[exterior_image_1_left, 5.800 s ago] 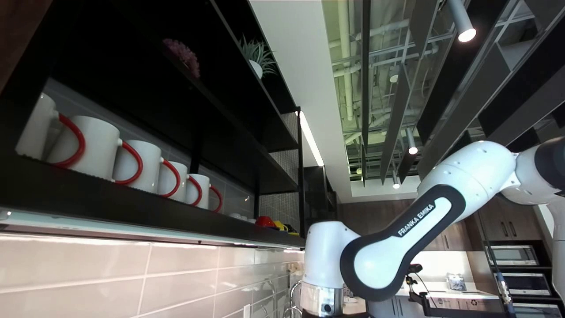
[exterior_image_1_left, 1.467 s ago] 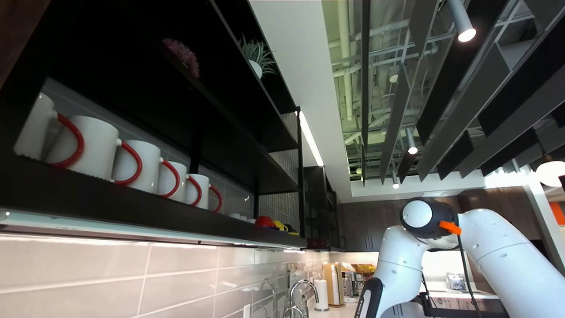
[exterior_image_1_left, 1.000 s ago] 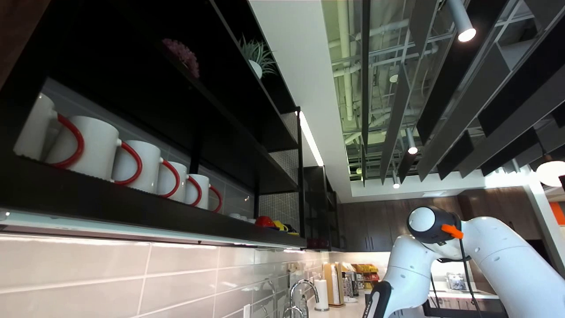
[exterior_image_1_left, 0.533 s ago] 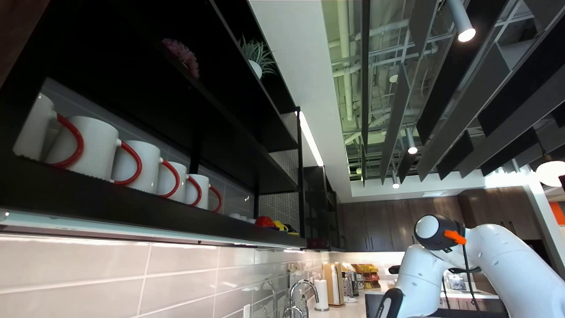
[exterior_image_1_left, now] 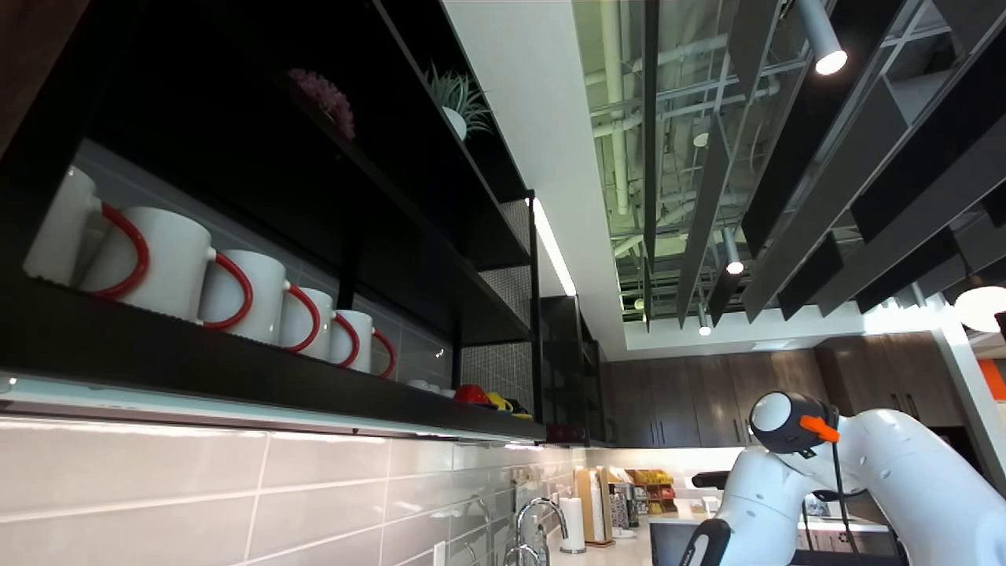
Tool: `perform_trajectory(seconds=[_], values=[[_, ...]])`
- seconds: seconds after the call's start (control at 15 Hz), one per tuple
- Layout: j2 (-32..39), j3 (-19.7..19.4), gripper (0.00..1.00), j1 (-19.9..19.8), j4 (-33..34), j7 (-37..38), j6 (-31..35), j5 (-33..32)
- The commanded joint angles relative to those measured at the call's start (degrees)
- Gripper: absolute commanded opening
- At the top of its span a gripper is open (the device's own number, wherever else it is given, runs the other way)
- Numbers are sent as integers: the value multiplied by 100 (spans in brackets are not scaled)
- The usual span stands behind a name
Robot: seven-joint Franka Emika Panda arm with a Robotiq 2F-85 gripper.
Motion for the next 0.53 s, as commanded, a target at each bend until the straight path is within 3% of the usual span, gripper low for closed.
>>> perform_trajectory(seconds=[0.0,0.07,0.13,0.47], values=[[584,298,97,-443,186,-45,-174,-327],[688,333,90,-495,218,-53,-219,-352],[785,357,73,-532,254,-61,-245,-376],[1202,528,41,-840,409,-172,-472,-431]])
